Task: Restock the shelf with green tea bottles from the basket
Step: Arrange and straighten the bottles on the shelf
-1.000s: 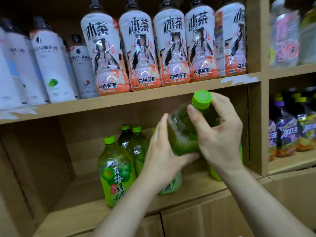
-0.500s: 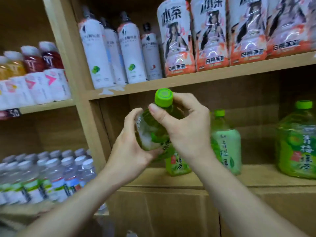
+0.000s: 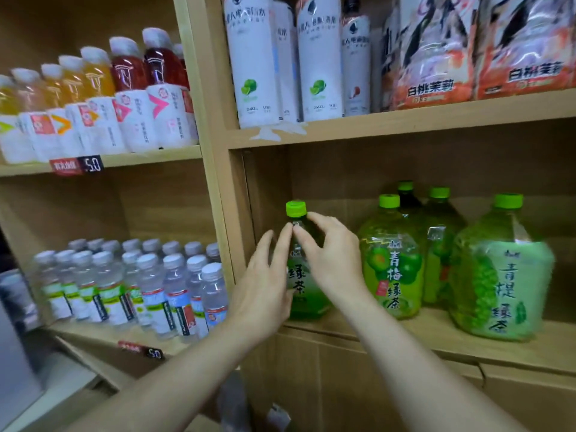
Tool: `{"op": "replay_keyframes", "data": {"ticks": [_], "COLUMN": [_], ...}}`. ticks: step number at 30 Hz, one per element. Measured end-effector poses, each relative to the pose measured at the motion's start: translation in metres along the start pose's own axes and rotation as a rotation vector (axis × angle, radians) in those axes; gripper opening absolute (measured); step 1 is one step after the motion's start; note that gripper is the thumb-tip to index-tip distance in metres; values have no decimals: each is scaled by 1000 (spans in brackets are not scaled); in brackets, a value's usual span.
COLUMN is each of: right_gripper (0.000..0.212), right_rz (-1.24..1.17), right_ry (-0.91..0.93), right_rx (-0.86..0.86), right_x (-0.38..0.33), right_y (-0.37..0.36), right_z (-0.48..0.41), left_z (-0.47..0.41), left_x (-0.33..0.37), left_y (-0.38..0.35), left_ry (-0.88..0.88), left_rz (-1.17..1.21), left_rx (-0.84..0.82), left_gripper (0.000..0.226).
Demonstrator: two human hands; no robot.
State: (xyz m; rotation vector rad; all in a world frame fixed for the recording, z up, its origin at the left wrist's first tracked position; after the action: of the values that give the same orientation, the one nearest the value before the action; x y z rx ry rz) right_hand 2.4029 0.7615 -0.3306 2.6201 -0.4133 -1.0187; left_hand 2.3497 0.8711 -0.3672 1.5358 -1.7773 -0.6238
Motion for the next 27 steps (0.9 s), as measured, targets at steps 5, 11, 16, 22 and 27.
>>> {"op": "replay_keyframes", "data": {"ticks": [5,11,16,22,27], "right_gripper": [59,45,74,44,74], "right_rz": [211,456,727,310,-104], "right_ry": [84,257,68,222,-292], "right_rx": [-275,48,5,73,-31], "right_x": [17,14,53,34,81], "right_y": [-8,43,58,20,-47], "right_z": [18,23,25,41,10], "left_z": [3,-26,-61,-75,-45], "left_x": [3,9,5,-13,-32], "left_y": [-16,-27,-51,-56,-75], "left_ry": [-96,-117,-23,231,416], "left_rz": [-371,-545,-487,-13,299], "left_rx": [-66,-9,-75,-40,-87], "left_gripper": [113,114,99,81,72]}}
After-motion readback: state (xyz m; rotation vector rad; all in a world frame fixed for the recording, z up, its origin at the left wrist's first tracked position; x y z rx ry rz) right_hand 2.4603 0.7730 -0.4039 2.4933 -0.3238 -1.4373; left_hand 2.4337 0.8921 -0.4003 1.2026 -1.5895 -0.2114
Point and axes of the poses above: each hand's wrist, its own z-axis away from the middle knuckle, its own y-axis out of the back of the hand, x = y × z, the point moved 7 cm from there along -z, towards the middle knuckle, and after that the axes turned 5 degrees about y, right-handed, at the moved point
